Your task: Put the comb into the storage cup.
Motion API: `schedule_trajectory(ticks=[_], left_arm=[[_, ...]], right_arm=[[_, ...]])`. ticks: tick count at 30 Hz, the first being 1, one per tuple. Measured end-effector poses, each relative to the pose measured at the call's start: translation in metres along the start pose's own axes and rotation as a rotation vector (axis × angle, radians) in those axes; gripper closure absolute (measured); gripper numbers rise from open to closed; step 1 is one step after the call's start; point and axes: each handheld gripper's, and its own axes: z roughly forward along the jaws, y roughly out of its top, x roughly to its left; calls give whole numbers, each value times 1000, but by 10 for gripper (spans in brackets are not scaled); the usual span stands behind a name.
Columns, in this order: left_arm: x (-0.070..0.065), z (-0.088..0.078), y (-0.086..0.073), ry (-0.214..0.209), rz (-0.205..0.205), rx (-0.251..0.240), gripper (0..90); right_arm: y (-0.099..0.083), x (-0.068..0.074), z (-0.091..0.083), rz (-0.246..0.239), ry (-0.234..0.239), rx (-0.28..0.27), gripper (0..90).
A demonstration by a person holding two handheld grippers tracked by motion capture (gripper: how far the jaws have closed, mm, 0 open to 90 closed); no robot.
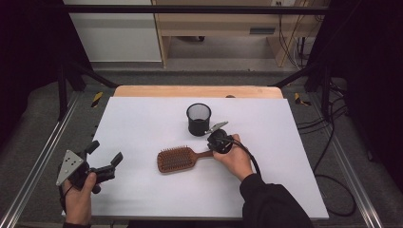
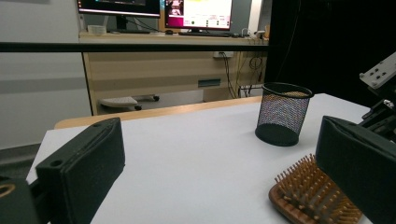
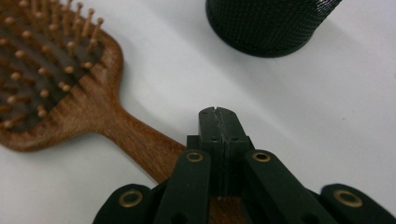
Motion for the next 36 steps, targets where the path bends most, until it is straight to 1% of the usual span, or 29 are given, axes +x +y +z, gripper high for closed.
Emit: schedule_trajectory(ticks=[6,8,14,21,26,29,36], left_arm=[[0,1,-1,-2,-1,10,18],[0,1,-1,-2,-1,11,18],[0,1,-1,0,0,15,19],[-1,1,-1,-3,1,20,19],[0,1,-2,-5,-1,24,19],[-1,1,-2,-7,-1,26,19],[0,1,-2,-7,-2,28,19]], right_arm=[[-6,7,-6,-9,31,23,900],[-9,8,-7,-16,30,18,900],[-19,15,-17,7,60,3,900],[-27,23,-23,8,90,24,900],[-30,28,-26,17,107,28,900],[-31,31,-27,14,120,34,900],[-32,38,-28,6,134,40,900]])
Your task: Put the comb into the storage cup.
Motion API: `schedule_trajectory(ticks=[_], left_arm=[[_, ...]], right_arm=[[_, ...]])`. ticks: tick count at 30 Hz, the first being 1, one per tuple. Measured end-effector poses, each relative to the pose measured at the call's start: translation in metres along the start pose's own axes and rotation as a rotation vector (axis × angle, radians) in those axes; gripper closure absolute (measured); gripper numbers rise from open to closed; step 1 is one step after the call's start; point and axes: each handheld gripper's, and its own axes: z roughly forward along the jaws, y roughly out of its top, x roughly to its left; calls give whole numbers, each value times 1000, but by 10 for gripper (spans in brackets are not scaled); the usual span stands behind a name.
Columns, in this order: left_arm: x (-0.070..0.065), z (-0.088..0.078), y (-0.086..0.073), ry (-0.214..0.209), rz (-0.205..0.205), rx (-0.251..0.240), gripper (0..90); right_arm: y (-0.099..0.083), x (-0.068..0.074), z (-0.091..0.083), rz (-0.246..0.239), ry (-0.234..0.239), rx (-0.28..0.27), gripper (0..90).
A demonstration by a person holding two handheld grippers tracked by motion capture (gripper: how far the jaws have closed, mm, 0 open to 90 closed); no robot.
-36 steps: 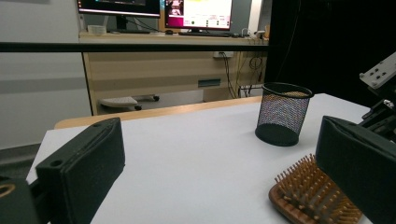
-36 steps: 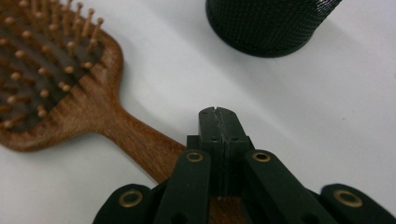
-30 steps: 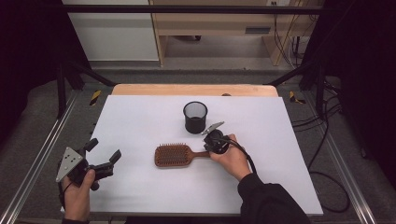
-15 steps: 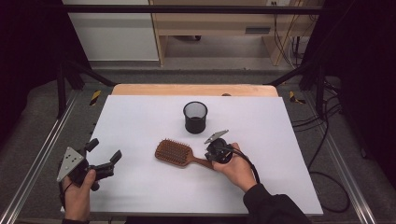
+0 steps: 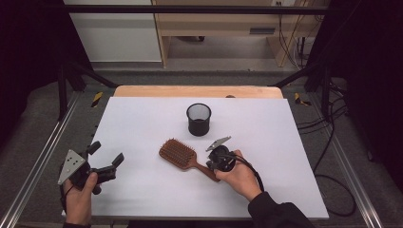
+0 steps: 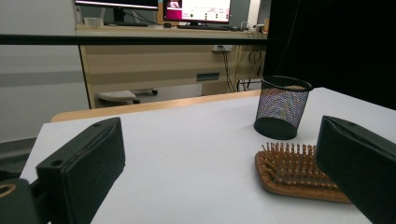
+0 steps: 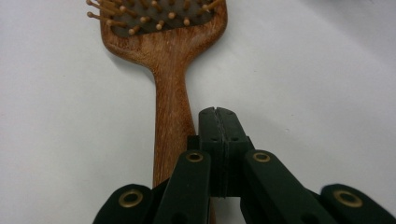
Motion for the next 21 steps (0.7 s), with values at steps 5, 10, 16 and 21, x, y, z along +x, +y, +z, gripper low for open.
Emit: schedule_trajectory(ticks=[5,10,16,21], left_arm=[[0,0,0,-2,0,0,19],[0,0,0,-2,0,2,20],[0,0,0,-4,-1,2,20],[0,1,0,-7,-1,5,20]], right_arm=[[0,5,-1,-3,14,5,900],[1,9,-1,-10,28,7,900],[2,12,-1,-9,38,7,900],[2,13,0,-7,48,9,900]])
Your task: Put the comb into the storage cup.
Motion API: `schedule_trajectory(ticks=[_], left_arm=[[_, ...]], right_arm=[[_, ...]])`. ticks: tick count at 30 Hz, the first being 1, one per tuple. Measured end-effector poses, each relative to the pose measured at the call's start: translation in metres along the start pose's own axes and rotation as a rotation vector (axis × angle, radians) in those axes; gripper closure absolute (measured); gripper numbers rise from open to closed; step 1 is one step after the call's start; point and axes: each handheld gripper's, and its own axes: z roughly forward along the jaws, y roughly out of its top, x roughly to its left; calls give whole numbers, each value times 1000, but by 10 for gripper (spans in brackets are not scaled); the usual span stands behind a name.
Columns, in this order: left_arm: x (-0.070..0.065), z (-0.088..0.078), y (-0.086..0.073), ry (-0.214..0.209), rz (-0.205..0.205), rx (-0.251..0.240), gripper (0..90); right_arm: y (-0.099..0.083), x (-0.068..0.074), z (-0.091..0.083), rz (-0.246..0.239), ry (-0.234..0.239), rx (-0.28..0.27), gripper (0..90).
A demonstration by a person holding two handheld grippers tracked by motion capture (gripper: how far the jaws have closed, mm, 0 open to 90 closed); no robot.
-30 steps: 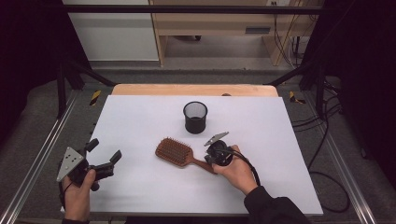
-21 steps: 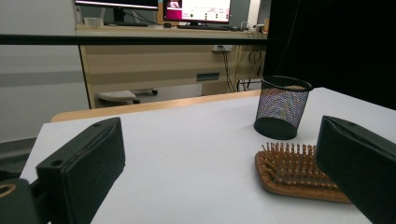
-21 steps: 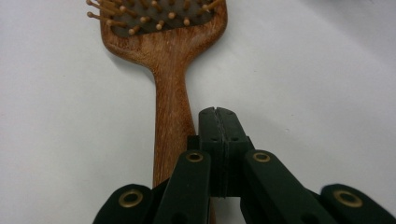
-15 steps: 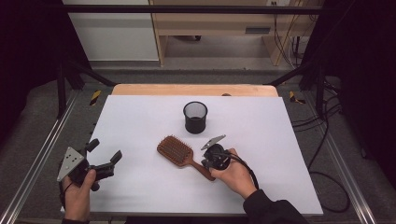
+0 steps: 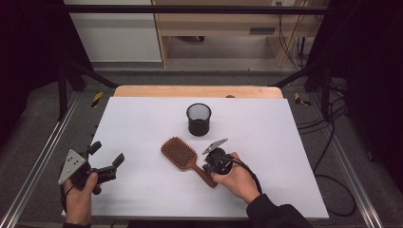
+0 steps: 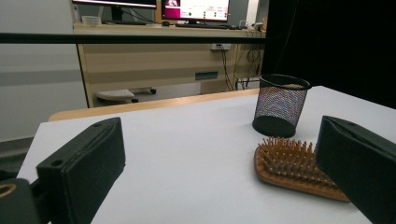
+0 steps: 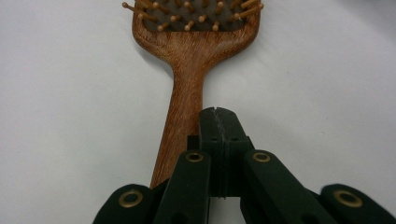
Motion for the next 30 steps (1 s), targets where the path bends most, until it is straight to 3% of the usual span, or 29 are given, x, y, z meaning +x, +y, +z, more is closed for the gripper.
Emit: schedule_trajectory(ticks=[7,15,20,23,28,30], left_arm=[[0,0,0,-2,1,1,20],[0,0,0,-2,2,2,20],[0,0,0,-1,2,1,20],[0,0,0,-1,2,2,20],[0,0,0,0,3,3,20],[0,0,0,1,0,3,19]], right_arm=[[2,-1,-2,11,-2,-15,900],[9,1,-10,16,-1,-67,866],[12,6,-10,14,5,-97,731],[13,7,-9,18,-7,-105,606],[15,8,-5,58,-41,-89,387],[16,9,-4,63,-41,-84,358]])
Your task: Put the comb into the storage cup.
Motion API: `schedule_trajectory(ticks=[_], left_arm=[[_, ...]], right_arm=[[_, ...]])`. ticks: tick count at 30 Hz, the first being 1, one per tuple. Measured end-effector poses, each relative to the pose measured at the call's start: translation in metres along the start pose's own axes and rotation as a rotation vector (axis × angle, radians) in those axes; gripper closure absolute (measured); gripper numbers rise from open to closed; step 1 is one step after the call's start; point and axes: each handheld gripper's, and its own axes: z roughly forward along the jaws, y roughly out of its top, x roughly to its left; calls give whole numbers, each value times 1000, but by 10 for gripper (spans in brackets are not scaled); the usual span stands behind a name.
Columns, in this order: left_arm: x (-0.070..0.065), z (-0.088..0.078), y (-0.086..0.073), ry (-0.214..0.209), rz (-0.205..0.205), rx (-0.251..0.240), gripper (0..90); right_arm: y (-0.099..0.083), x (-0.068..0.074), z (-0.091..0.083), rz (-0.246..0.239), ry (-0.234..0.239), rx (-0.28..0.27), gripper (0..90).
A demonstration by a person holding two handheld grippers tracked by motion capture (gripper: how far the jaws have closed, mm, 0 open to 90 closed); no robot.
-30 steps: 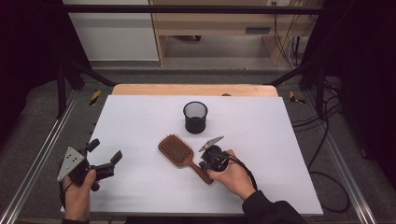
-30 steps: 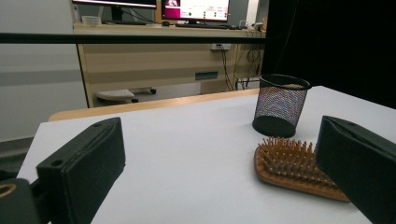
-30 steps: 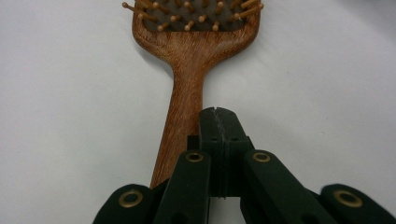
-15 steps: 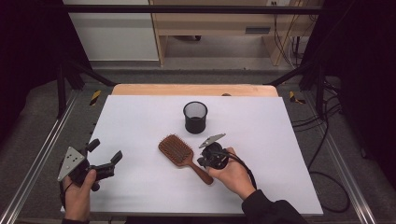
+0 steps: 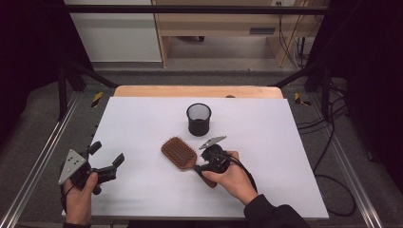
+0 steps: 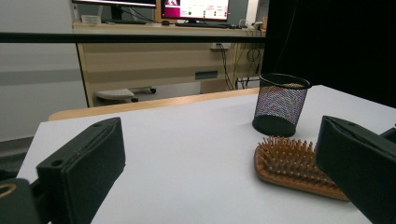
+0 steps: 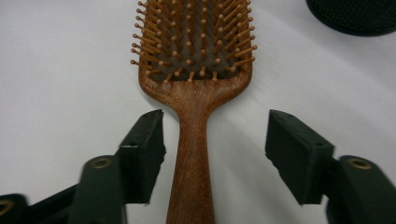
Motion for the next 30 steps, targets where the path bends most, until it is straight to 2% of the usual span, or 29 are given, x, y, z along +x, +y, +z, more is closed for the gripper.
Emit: schedule_trajectory(ticks=[1,2,8,13,19,26,29,30], left_arm=[[0,0,0,0,0,1,19],[0,0,0,1,0,1,20],[0,0,0,1,-1,0,19],[1,0,0,3,-4,0,18],[1,0,0,1,-5,2,18],[1,0,0,1,-7,2,18],[1,0,0,1,-7,1,18],[1,0,0,1,-6,2,18]], right_arm=[[0,3,1,-8,-17,0,288],[1,4,2,-8,-22,-3,257],[2,9,7,-15,-21,2,146],[2,12,12,-9,-13,31,76],[2,16,21,-20,-9,84,73],[3,19,28,-35,-5,108,78],[4,20,29,-41,-10,118,108],[4,20,29,-47,-18,130,169]])
